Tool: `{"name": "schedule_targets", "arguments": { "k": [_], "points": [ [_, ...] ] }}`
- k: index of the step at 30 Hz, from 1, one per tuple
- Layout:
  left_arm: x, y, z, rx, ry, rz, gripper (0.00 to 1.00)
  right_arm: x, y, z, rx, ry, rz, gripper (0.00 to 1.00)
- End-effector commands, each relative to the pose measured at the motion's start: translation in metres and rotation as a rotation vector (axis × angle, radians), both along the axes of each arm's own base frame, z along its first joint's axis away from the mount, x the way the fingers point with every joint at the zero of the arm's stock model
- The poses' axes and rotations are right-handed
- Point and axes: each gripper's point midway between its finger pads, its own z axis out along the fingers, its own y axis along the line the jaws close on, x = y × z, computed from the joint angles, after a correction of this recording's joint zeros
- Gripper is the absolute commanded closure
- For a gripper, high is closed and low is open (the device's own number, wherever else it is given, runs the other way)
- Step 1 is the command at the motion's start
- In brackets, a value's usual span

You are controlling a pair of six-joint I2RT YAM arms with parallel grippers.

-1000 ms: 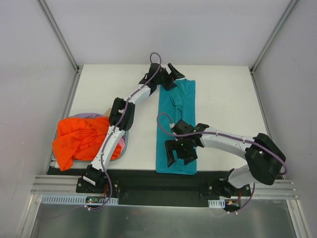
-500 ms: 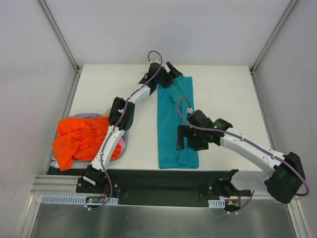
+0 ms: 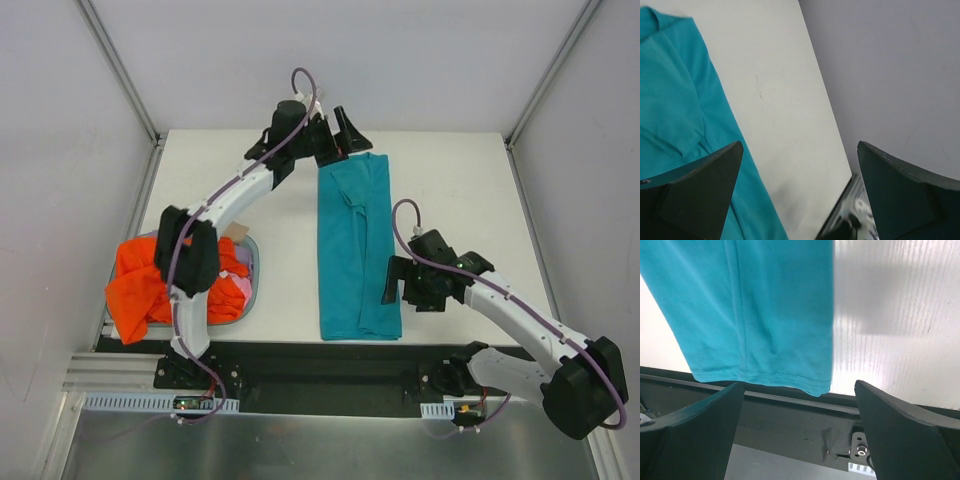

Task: Fold and stack the t-shirts
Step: Grab the bottom of the folded rectangular tshirt with both arms

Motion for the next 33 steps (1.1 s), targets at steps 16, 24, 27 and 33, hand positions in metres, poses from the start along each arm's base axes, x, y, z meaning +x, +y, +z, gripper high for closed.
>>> {"name": "schedule_targets", "arguments": {
  "k": [16,24,27,33],
  "points": [
    [-0.323,0.08,-0.166,0.419,0.322,-0.119,0.01,-0.038,-0.005,-0.046,0.004,0.143,0.112,0.04],
    [-0.361,0.093,-0.199,0.451,0.473,-0.093,0.01,-0.041,0.002,-0.052,0.044,0.17,0.12,0.27],
    [-0.366,0.085,-0.205,0.473,0.503,-0.134,0.02,-0.043,0.004,-0.051,0.058,0.176,0.127,0.39],
    [-0.37,0.078,-0.218,0.522,0.53,-0.18,0.12,-0.045,0.001,-0.054,0.042,0.182,0.111,0.46]
  ]
}}
